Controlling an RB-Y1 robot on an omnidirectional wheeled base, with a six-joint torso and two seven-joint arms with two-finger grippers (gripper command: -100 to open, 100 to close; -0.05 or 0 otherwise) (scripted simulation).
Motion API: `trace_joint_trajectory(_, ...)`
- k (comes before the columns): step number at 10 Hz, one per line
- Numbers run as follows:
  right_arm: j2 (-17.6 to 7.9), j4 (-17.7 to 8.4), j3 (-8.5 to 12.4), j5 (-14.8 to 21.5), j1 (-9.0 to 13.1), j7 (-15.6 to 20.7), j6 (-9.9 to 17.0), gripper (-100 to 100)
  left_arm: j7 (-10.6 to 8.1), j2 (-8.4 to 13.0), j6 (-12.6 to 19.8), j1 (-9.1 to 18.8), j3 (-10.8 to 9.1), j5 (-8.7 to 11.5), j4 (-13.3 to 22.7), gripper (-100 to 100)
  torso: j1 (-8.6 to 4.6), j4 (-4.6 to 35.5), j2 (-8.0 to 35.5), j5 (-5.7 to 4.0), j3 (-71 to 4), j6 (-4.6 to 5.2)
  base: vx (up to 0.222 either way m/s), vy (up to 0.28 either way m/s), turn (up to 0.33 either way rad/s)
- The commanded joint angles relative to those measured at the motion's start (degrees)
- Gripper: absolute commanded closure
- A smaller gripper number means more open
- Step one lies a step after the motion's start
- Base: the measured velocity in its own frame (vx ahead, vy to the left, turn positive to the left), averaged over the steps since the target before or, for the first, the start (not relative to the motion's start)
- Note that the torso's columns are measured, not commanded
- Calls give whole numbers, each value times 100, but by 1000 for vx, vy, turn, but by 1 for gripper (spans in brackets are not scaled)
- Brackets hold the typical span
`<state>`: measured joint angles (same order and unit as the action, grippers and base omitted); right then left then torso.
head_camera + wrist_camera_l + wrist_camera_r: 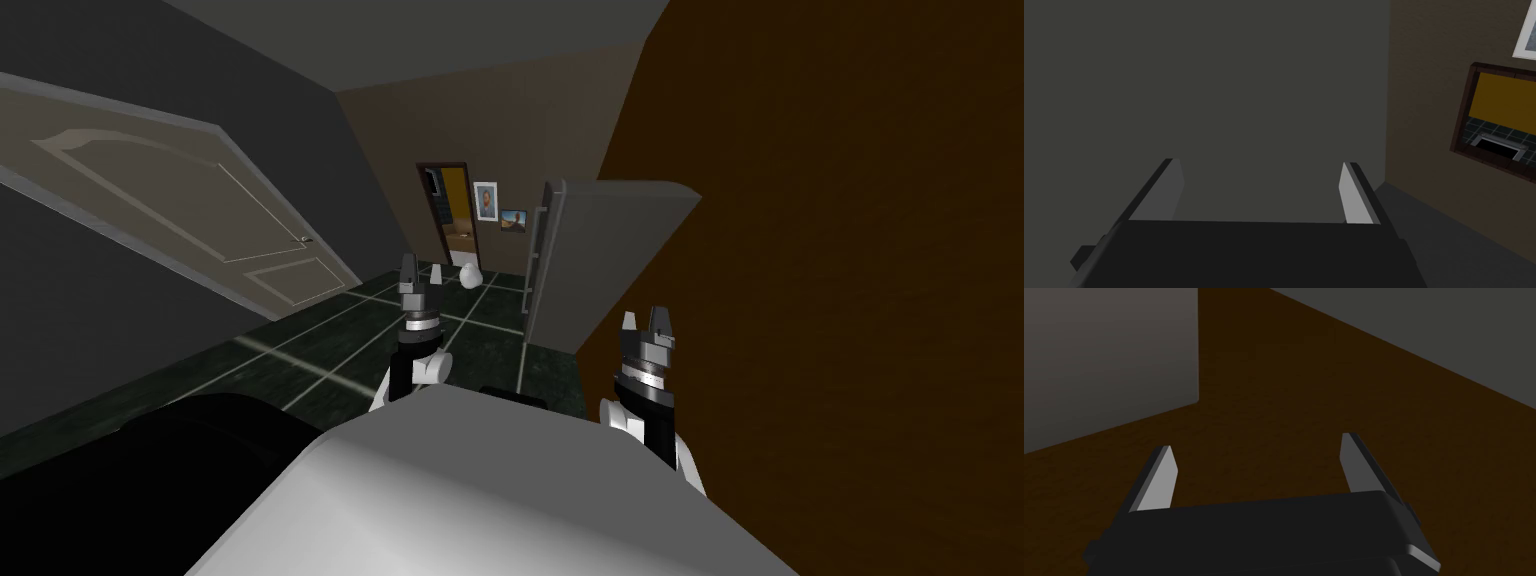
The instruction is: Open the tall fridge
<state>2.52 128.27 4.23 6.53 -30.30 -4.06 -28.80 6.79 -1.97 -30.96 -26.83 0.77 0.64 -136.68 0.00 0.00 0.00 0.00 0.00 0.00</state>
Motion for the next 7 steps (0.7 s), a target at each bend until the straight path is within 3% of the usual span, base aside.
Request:
trace_joint_trajectory(1, 0, 0, 0, 0, 0, 0, 0, 0, 0, 0, 0, 0, 0, 0, 0, 0, 0, 235, 232, 0, -467, 0, 0, 0, 0)
trace_joint_trajectory(7, 0, 2, 0, 0, 0, 0, -1, 0, 0, 0, 0, 0, 0, 0, -1, 0, 0, 2691, 2693, 0, -5381, 0, 0, 0, 0)
